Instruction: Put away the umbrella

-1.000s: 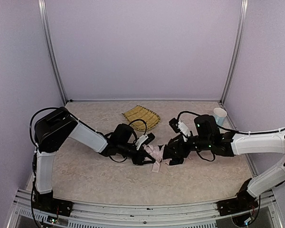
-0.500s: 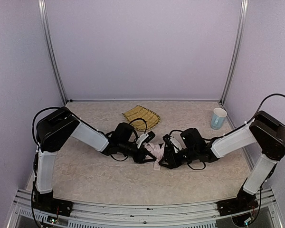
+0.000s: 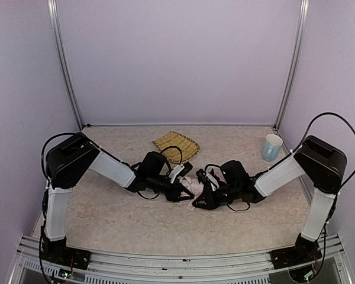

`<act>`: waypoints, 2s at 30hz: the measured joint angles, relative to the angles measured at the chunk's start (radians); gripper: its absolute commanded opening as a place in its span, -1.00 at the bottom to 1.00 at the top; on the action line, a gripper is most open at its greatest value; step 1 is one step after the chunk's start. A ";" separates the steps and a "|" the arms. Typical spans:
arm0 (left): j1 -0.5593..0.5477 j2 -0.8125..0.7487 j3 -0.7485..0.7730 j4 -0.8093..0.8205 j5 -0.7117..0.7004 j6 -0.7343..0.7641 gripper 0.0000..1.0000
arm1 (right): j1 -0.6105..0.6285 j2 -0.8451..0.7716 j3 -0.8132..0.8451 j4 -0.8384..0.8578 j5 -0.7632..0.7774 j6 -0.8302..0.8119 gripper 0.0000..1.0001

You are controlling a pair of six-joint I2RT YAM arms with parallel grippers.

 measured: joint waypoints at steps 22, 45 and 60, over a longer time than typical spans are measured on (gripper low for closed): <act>0.000 -0.007 0.003 -0.012 0.024 0.144 0.97 | -0.018 -0.013 -0.023 -0.031 0.009 -0.015 -1.00; -0.017 -0.763 -0.341 -0.011 -0.530 0.136 0.82 | -0.019 -0.003 0.016 -0.082 0.018 -0.065 -1.00; -0.216 -0.377 -0.216 -0.043 -0.660 0.607 0.83 | -0.019 -0.003 0.023 -0.091 0.021 -0.077 -1.00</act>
